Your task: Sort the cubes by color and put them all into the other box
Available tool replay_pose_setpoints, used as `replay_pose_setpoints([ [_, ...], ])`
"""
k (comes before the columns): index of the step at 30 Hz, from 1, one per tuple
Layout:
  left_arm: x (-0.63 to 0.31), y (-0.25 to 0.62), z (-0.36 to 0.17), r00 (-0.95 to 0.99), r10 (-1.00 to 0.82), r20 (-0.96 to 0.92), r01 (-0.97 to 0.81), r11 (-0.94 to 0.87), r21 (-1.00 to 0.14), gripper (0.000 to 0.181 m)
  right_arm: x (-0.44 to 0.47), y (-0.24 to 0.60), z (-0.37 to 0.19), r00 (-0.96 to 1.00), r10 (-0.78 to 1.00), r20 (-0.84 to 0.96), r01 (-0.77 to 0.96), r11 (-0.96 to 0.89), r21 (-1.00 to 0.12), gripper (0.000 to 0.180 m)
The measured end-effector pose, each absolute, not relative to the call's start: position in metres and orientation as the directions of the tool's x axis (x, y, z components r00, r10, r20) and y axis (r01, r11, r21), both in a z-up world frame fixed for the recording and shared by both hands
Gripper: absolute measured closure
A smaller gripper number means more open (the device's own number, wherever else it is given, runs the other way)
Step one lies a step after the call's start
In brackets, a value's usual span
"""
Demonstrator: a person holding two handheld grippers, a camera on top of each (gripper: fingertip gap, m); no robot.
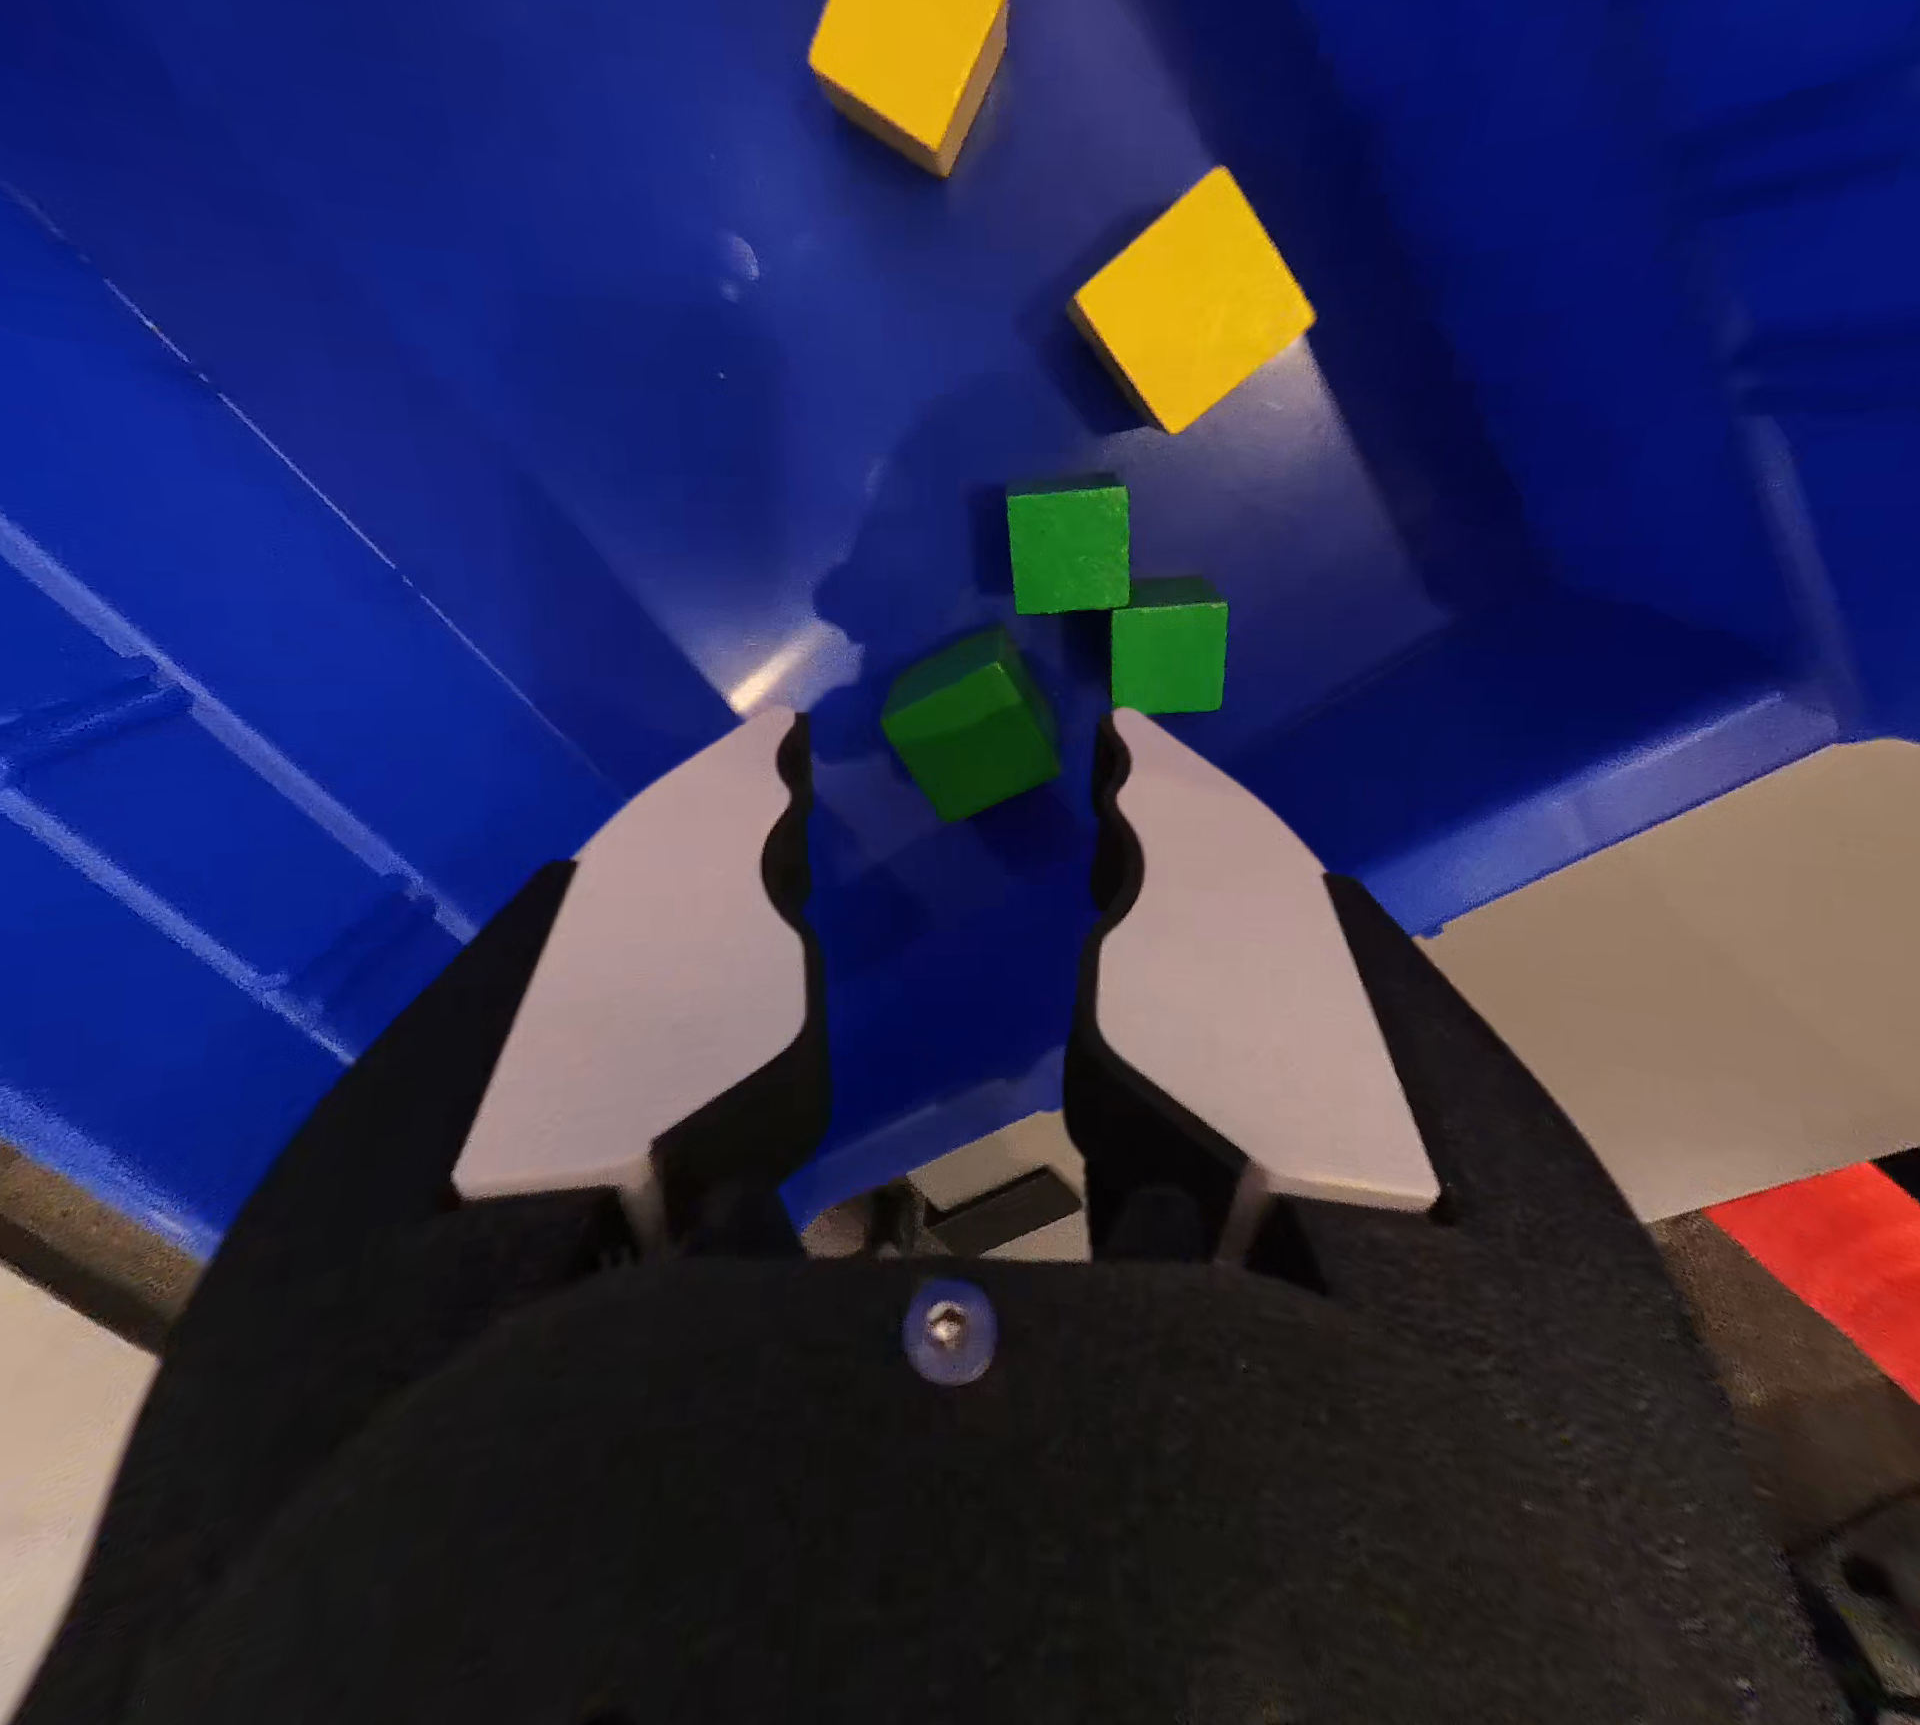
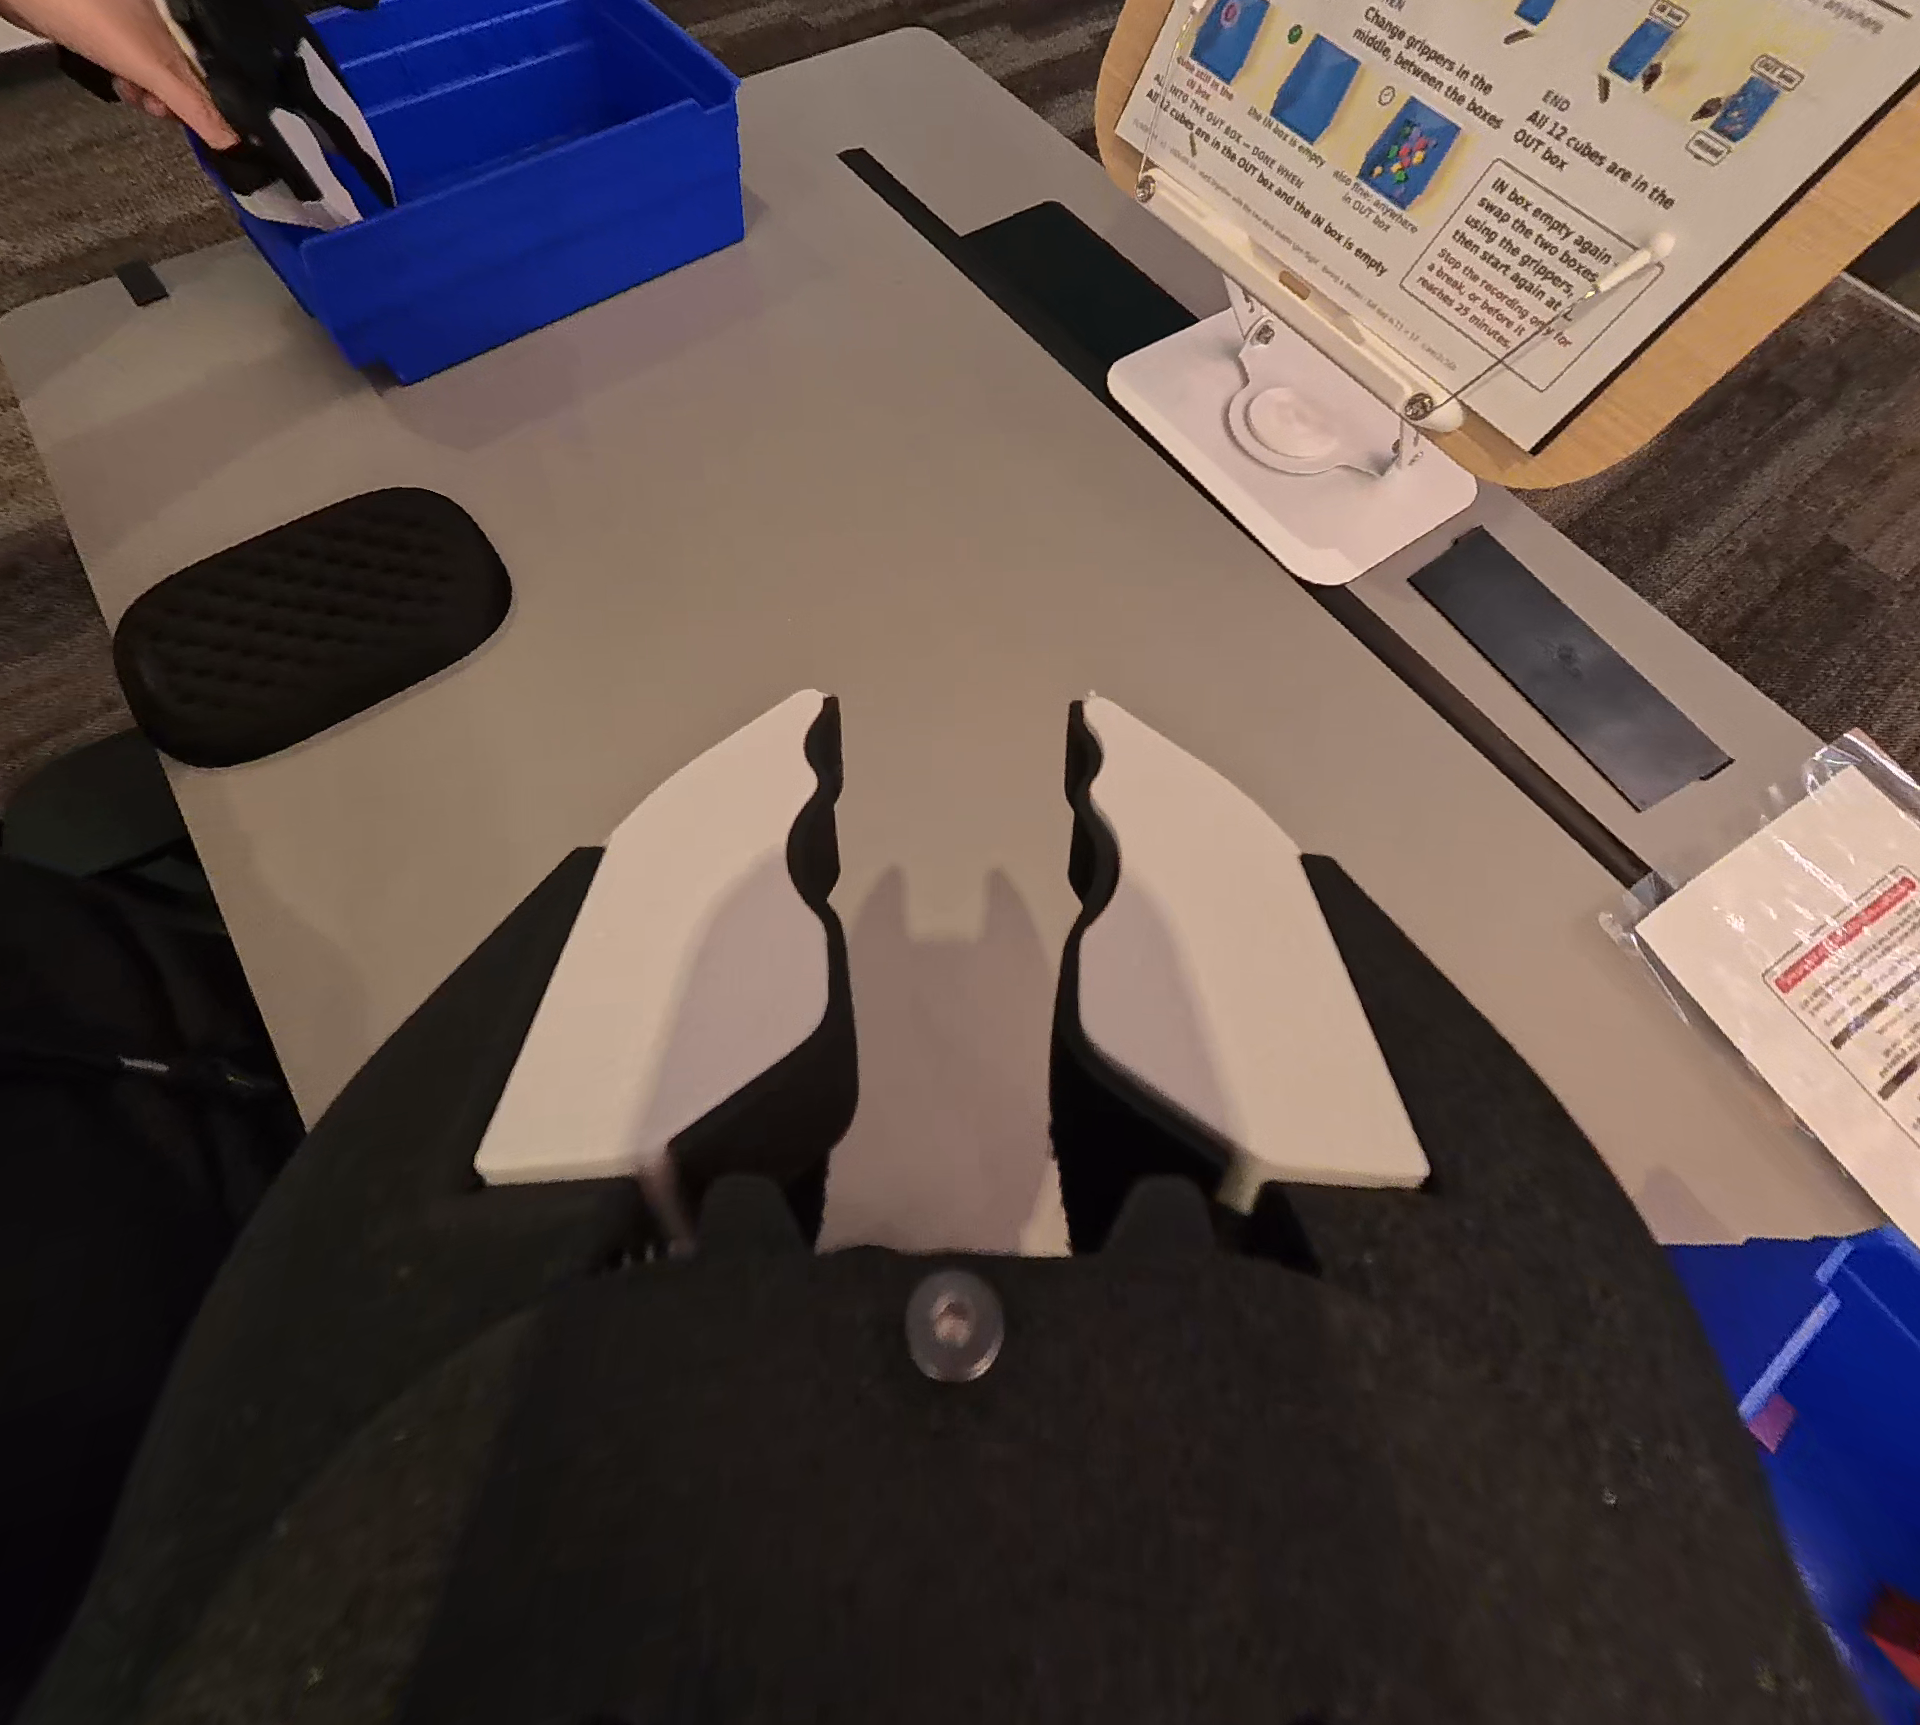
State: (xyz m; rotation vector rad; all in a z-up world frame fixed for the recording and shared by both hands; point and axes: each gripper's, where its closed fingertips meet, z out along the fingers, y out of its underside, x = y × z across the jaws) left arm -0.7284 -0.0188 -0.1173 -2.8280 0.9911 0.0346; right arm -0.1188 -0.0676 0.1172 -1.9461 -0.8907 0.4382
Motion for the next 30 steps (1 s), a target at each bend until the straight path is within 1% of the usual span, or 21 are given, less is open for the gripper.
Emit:
replay_pose_setpoints([
  [2,-0.729,-0.017,-0.12,0.791,-0.607,-0.073,-0.611,-0.782,-0.123,0.133,-0.117,-0.068,0.117,0.677,0.735,0.051,0.406,-0.314,-0.858,0.139],
  [4,-0.735,-0.017,-0.124,0.79,-0.605,-0.103,-0.613,-0.785,-0.09,0.135,-0.116,-0.068,0.117,0.679,0.732,0.05,0.402,-0.314,-0.86,0.139],
  [5,-0.736,-0.018,-0.126,0.788,-0.606,-0.111,-0.615,-0.785,-0.076,0.141,-0.115,-0.068,0.117,0.679,0.733,0.051,0.403,-0.314,-0.86,0.139],
  [8,-0.74,-0.015,-0.129,0.779,-0.61,-0.148,-0.622,-0.781,-0.056,0.151,-0.113,-0.067,0.114,0.679,0.732,0.051,0.409,-0.32,-0.855,0.139],
  [13,-0.746,-0.012,-0.127,0.731,-0.645,-0.223,-0.665,-0.747,-0.021,0.152,-0.108,-0.067,0.112,0.682,0.73,0.053,0.413,-0.324,-0.851,0.139],
  [15,-0.75,-0.004,-0.119,0.708,-0.644,-0.289,-0.683,-0.729,-0.05,0.152,-0.106,-0.067,0.111,0.68,0.731,0.052,0.412,-0.322,-0.852,0.14],
  [17,-0.743,0.007,-0.099,0.712,-0.624,-0.322,-0.69,-0.706,-0.158,0.153,-0.107,-0.065,0.11,0.674,0.736,0.061,0.418,-0.311,-0.854,0.142],
  [20,-0.704,0.019,-0.047,0.742,-0.604,-0.291,-0.668,-0.626,-0.402,0.153,-0.119,-0.061,0.109,0.632,0.766,0.118,0.458,-0.246,-0.854,0.142],
  [22,-0.657,0.019,-0.005,0.724,-0.648,-0.237,-0.644,-0.51,-0.57,0.153,-0.141,-0.059,0.106,0.564,0.81,0.16,0.493,-0.174,-0.852,0.143],
  [24,-0.598,0.012,0.035,0.677,-0.716,-0.17,-0.584,-0.382,-0.716,0.153,-0.175,-0.061,0.104,0.451,0.861,0.233,0.52,-0.041,-0.853,0.14],
  [25,-0.567,0.007,0.052,0.645,-0.751,-0.139,-0.548,-0.328,-0.769,0.153,-0.196,-0.064,0.103,0.383,0.882,0.273,0.518,0.039,-0.854,0.139],
  [27,-0.509,-0.002,0.077,0.58,-0.808,-0.107,-0.488,-0.239,-0.839,0.153,-0.238,-0.073,0.098,0.269,0.903,0.335,0.486,0.173,-0.857,0.137],
  [28,-0.481,-0.007,0.086,0.551,-0.83,-0.085,-0.452,-0.212,-0.866,0.153,-0.256,-0.076,0.093,0.226,0.901,0.369,0.476,0.228,-0.849,0.136],
  [30,-0.426,-0.02,0.1,0.483,-0.876,0.009,-0.368,-0.213,-0.905,0.153,-0.285,-0.081,0.085,0.178,0.868,0.463,0.462,0.342,-0.818,0.133],
])
